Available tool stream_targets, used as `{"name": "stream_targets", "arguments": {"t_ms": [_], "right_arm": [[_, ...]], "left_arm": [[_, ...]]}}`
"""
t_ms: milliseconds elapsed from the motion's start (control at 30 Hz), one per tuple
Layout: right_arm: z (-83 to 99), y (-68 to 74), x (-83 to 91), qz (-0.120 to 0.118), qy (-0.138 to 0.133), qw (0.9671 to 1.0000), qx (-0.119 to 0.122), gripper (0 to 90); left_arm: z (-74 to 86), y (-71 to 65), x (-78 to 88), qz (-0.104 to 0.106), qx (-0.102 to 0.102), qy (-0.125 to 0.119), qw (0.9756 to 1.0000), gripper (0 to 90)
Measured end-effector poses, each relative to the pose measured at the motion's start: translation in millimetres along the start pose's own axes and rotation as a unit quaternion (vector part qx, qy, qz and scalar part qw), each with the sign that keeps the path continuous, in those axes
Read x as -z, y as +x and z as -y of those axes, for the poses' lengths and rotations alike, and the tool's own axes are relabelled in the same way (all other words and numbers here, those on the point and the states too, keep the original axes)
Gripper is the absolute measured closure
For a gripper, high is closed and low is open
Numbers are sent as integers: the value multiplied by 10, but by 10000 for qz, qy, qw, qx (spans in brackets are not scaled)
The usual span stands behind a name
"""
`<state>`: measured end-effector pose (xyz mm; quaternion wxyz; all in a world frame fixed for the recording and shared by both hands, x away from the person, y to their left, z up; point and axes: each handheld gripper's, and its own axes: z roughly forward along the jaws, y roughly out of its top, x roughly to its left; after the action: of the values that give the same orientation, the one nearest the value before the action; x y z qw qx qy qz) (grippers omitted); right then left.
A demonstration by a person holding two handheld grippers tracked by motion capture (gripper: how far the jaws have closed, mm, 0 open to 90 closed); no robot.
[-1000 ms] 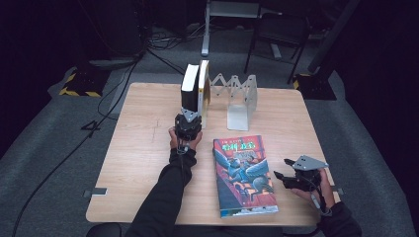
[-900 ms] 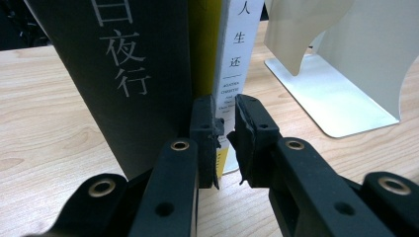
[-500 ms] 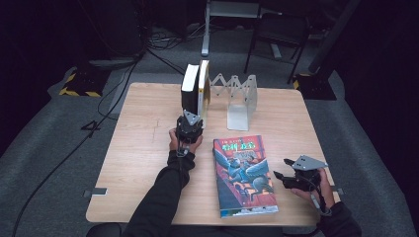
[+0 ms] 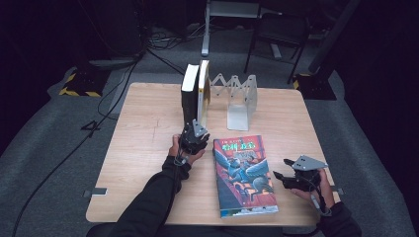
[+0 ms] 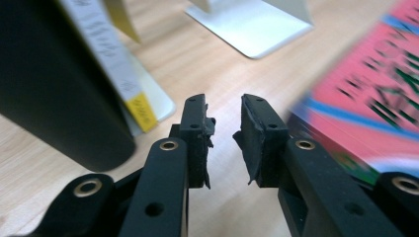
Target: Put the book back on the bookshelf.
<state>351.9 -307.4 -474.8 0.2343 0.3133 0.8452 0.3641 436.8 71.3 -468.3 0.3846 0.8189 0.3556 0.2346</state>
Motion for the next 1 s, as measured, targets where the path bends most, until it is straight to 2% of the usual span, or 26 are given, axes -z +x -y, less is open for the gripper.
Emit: {"name": "stream_targets", "arguments": {"t_ms": [33, 100, 167, 200, 333, 567, 600, 767, 900, 933, 1000], "right_arm": [[0, 0, 0, 1, 2, 10000, 2, 357], [0, 0, -1, 8, 14, 10000, -6, 357], [1, 0, -2, 7, 17, 10000, -2, 357], [0, 4, -2, 8, 13, 10000, -2, 357], [3, 5, -3, 1, 14, 10000, -40, 362], [-7, 8, 13, -71, -46, 9999, -123, 368], [-7, 8, 13, -71, -46, 9999, -123, 368], [-51, 49, 43, -192, -103, 9996, -163, 395], [-85, 84, 76, -289, -144, 9994, -139, 370], [-94, 84, 89, -369, -187, 9990, -157, 364], [-117, 82, 118, -570, -297, 9976, -265, 365]], "left_arm": [[0, 0, 0, 0, 0, 0, 10000, 719], [21, -26, 49, 83, -143, 28, 9999, 714], [58, -47, 101, 257, -295, 30, 9992, 698], [80, -62, 131, 263, -397, 60, 9988, 692], [174, -58, 226, 370, -590, 40, 9976, 663], [321, -60, 366, 636, -705, 111, 9954, 628], [367, -79, 413, 746, -751, 152, 9943, 628], [481, -162, 527, 996, -939, 334, 9900, 557], [584, -228, 621, 1242, -1097, 508, 9849, 494], [614, -246, 642, 1286, -1110, 538, 9840, 486], [669, -269, 667, 1444, -1135, 657, 9808, 453]]}}
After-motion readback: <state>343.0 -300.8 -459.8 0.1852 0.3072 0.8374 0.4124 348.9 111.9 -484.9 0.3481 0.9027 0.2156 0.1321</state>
